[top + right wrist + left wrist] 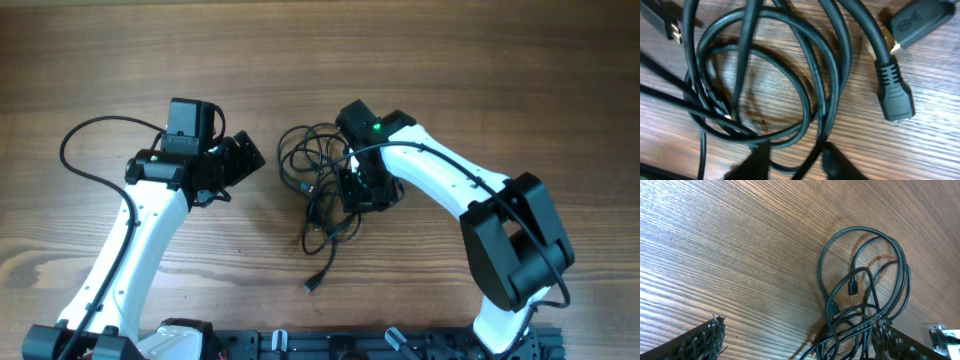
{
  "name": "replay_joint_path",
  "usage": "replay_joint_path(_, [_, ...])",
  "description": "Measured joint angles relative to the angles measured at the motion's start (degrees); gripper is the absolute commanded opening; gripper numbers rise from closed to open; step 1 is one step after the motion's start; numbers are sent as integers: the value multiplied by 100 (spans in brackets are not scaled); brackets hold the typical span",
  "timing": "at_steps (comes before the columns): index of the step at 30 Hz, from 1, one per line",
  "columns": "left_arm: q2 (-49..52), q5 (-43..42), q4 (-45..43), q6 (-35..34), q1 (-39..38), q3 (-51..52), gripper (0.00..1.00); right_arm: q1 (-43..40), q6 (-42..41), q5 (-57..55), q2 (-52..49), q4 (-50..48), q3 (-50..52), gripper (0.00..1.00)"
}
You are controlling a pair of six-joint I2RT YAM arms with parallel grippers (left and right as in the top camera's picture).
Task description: Untangle cables
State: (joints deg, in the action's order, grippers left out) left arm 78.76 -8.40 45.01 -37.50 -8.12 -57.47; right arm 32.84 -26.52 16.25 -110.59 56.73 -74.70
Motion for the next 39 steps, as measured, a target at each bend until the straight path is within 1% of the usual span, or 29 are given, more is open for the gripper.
replay_joint_path(2, [0, 2, 0, 0, 0, 0, 96, 2, -114, 83, 0, -219, 33, 18])
replay_joint_path(4, [0, 2, 0, 0, 0, 0, 96, 2, -177, 175, 0, -304, 26, 14])
replay_joint_path(6, [0, 4, 0, 0, 0, 0, 96, 2, -157, 199, 0, -181, -107, 4])
replay_joint_path(11, [2, 2, 2, 0, 0, 0, 96, 2, 127, 219, 101, 323, -977, 4])
replay_joint_path(12, [4, 4, 0, 0, 0, 0, 98, 2, 260, 223, 184, 483, -1189, 8])
replay_joint_path(13, [4, 4, 0, 0, 0, 0, 99, 2, 337, 229, 267, 516, -1244, 29])
replay_joint_path(15, [4, 4, 0, 26, 0, 0, 100, 9, 804, 245, 656, 894, -1416, 46])
replay_joint_path(16, [4, 4, -7, 72, 0, 0, 100, 35, 1172, 256, 802, 1231, -1421, 56])
replay_joint_path(18, [4, 4, -42, 238, 0, 0, 100, 153, 1779, 278, 859, 1311, -1364, 57])
replay_joint_path(19, [4, 4, -44, 302, 9, 0, 100, 197, 1899, 282, 866, 1156, -1209, 57])
replay_joint_path(21, [4, 7, -61, 387, 66, 0, 100, 249, 2122, 297, 868, 748, -702, 58])
replay_joint_path(24, [4, 4, -109, 439, 243, 0, 100, 249, 2503, 302, 866, -2, -50, 62])
replay_joint_path(25, [4, 2, -111, 446, 323, 0, 100, 247, 2704, 352, 868, -317, 83, 63])
replay_joint_path(27, [4, -24, -122, 446, 463, -2, 100, 247, 3230, 584, 866, -603, 262, 65])
replay_joint_path(31, [4, -46, -127, 448, 555, -2, 100, 247, 4616, 1390, 866, -481, 348, 66])
replay_joint_path(34, [4, -48, -127, 446, 555, -2, 100, 247, 5650, 1989, 866, -61, 348, 67])
replay_joint_path(37, [4, -48, -127, 448, 555, -2, 100, 249, 6137, 2277, 866, 48, 350, 67])
replay_joint_path(39, [4, -48, -127, 448, 555, -2, 100, 249, 6273, 2343, 866, 72, 354, 66])
